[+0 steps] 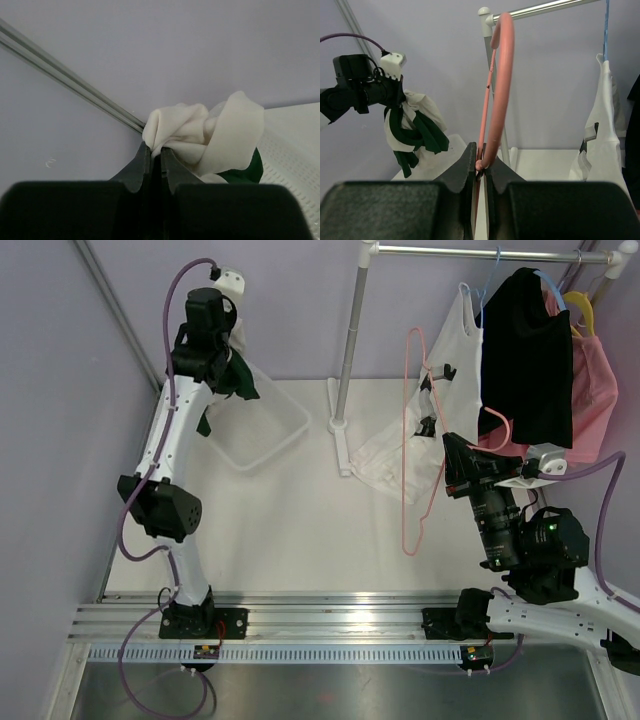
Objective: Remove the t-shirt from the hanger
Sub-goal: Place the tshirt into the basket
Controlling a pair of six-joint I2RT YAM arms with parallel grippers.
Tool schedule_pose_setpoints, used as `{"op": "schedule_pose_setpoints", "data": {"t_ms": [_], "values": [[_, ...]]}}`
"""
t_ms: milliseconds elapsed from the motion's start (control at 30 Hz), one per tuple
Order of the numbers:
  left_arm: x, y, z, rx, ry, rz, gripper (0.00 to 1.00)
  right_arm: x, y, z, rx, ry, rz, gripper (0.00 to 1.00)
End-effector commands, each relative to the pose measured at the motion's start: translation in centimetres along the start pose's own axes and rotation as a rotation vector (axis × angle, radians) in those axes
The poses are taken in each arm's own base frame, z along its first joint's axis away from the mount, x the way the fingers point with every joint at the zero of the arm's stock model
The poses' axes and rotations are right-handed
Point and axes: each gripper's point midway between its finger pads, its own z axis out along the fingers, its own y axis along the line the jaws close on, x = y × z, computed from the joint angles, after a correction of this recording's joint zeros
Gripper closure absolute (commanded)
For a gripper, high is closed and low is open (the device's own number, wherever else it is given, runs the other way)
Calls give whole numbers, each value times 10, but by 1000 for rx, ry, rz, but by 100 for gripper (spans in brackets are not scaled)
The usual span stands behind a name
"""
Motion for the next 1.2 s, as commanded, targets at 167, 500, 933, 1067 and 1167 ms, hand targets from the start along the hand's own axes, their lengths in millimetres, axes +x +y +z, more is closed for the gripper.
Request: {"op": "schedule_pose_setpoints", "data": {"t_ms": [167,500,933,1067,1167], "values": [[44,-22,69,36,35,-78,100,-15,-5,-2,13,-34,33,100],[136,-37,123,54,191,-100,100,-15,-3,0,15,-35,28,100],[180,-36,133,83,259,-90,83,-10,0,5,32,-25,6,100],[147,-28,110,122,192,-119,55,-7,-5,7,75,1,-11,100],[131,-31,94,164,154,-130,40,-1,-4,10,92,28,-43,100]]}}
